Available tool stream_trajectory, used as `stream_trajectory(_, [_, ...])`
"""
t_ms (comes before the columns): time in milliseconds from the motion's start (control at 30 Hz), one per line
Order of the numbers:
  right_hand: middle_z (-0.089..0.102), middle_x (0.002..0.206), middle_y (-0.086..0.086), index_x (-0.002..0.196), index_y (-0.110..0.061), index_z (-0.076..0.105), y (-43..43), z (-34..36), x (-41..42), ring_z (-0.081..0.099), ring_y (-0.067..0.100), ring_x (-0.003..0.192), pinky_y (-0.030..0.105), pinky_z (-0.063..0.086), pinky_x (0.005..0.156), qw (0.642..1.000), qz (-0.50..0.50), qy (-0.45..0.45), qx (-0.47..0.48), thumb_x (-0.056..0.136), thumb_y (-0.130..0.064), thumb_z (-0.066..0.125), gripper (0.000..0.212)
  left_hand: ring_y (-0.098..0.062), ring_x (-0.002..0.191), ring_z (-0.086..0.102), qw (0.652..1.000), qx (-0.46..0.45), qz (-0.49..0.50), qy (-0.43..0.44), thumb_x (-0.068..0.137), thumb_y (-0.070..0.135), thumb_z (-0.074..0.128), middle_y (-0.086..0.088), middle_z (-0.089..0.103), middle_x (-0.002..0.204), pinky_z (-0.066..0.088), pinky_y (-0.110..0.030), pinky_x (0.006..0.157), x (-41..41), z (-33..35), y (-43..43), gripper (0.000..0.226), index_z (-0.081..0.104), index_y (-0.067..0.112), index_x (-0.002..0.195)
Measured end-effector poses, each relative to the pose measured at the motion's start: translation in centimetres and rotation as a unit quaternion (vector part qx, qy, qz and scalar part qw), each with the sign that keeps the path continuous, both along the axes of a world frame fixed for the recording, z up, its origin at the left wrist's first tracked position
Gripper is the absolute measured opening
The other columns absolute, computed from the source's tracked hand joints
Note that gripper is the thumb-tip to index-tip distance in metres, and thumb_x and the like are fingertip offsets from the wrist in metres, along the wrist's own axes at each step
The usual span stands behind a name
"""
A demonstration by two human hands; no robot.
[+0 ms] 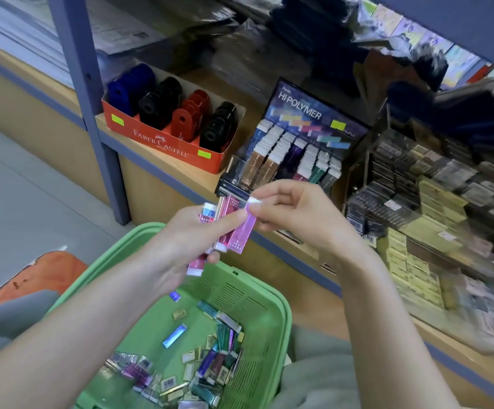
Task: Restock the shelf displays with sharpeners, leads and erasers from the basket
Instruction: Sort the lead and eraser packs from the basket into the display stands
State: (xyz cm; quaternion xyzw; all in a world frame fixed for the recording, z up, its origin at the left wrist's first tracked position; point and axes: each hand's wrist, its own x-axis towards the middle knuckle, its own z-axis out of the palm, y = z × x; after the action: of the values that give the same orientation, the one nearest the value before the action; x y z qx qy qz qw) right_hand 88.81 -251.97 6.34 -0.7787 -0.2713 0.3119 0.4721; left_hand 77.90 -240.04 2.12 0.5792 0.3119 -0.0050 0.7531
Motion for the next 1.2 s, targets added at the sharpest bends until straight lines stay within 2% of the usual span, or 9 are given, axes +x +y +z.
stream_trajectory(100, [0.066,0.087,0.002,0.100,-0.015,0.065,-0.4,0.6,0.4,0.068,0.008,0.072,0.017,0.054,0.070,0.988,-0.078,-0.086,0.103,0.089,-0.008,0.063,0.013,-0.006,0.045,0.045,0.998,-0.036,0.043,-0.016,0.079,0.032,0.068,-0.003,0.063,0.068,0.037,-0.015,0.039,0.4,-0.1,0.0,0.026,0.063,0.008,0.089])
stream_trajectory(167, [0.065,0.090,0.000,0.101,-0.017,0.065,-0.8,0.7,1.2,0.068,0.010,0.079,0.020,0.055,0.074,0.957,-0.173,-0.174,0.158,0.091,-0.012,0.061,0.011,-0.003,0.039,0.046,0.996,-0.053,0.067,-0.013,0.084,0.026,0.066,-0.005,0.060,0.067,0.037,-0.013,0.036,0.6,-0.3,0.0,0.022,0.061,0.005,0.089])
stream_trajectory(300, [0.067,0.095,-0.001,0.101,-0.018,0.064,-1.7,-0.7,3.3,0.066,0.013,0.087,0.031,0.056,0.080,0.911,-0.266,-0.279,0.144,0.093,-0.017,0.060,0.010,-0.003,0.036,0.049,0.992,-0.089,0.088,0.002,0.090,0.014,0.060,-0.009,0.061,0.072,0.037,-0.013,0.034,0.7,-0.8,-0.2,0.014,0.058,0.002,0.097])
stream_trajectory(567, [0.061,0.087,-0.016,0.100,-0.023,0.067,-2.4,-1.3,4.4,0.056,-0.005,0.076,0.010,0.047,0.075,0.914,-0.200,-0.345,0.069,0.090,-0.013,0.064,0.015,-0.005,0.039,0.053,0.994,-0.076,0.077,0.003,0.090,0.014,0.061,-0.013,0.067,0.080,0.038,-0.014,0.034,0.9,-0.9,-0.6,0.021,0.059,0.000,0.106])
stream_trajectory(700, [0.065,0.088,-0.009,0.100,-0.021,0.069,-2.1,-1.7,4.6,0.058,-0.004,0.077,0.004,0.044,0.073,0.917,-0.153,-0.368,0.027,0.088,-0.012,0.066,0.015,-0.005,0.044,0.057,0.995,-0.068,0.072,0.003,0.089,0.016,0.063,-0.010,0.068,0.078,0.037,-0.015,0.035,0.8,-1.0,-0.7,0.024,0.060,0.000,0.106])
stream_trajectory(900, [0.057,0.091,-0.007,0.097,-0.017,0.070,-1.7,-2.3,4.7,0.055,0.008,0.075,0.012,0.048,0.072,0.898,-0.138,-0.417,-0.006,0.082,-0.007,0.071,0.018,-0.010,0.058,0.064,0.994,-0.083,0.076,-0.007,0.086,0.015,0.066,-0.009,0.071,0.081,0.035,-0.016,0.034,0.7,-0.9,-0.7,0.017,0.061,0.007,0.099])
stream_trajectory(1033, [0.049,0.095,-0.007,0.100,-0.016,0.067,-1.6,-2.3,4.4,0.050,0.009,0.075,0.015,0.045,0.070,0.885,-0.167,-0.435,-0.016,0.086,-0.013,0.069,0.015,-0.007,0.044,0.055,0.993,-0.092,0.069,-0.005,0.087,0.012,0.064,-0.009,0.071,0.075,0.033,-0.015,0.033,0.6,-0.4,-0.7,0.013,0.063,0.005,0.098])
stream_trajectory(1100, [0.051,0.092,-0.005,0.098,-0.017,0.065,-1.4,-2.0,3.5,0.049,0.005,0.072,0.011,0.041,0.068,0.876,-0.172,-0.450,0.030,0.091,-0.017,0.063,0.008,-0.006,0.039,0.051,0.995,-0.082,0.064,-0.006,0.088,0.012,0.062,-0.009,0.070,0.073,0.031,-0.014,0.032,0.5,-0.3,-0.6,0.015,0.063,0.004,0.101])
stream_trajectory(1200, [0.058,0.086,-0.010,0.096,-0.022,0.065,-1.1,-1.7,1.4,0.054,0.003,0.074,0.010,0.041,0.068,0.912,-0.110,-0.387,0.077,0.093,-0.021,0.058,0.008,-0.007,0.041,0.049,0.997,-0.060,0.052,-0.012,0.088,0.017,0.063,-0.009,0.071,0.076,0.030,-0.015,0.033,0.5,-0.1,-0.6,0.021,0.061,0.007,0.106])
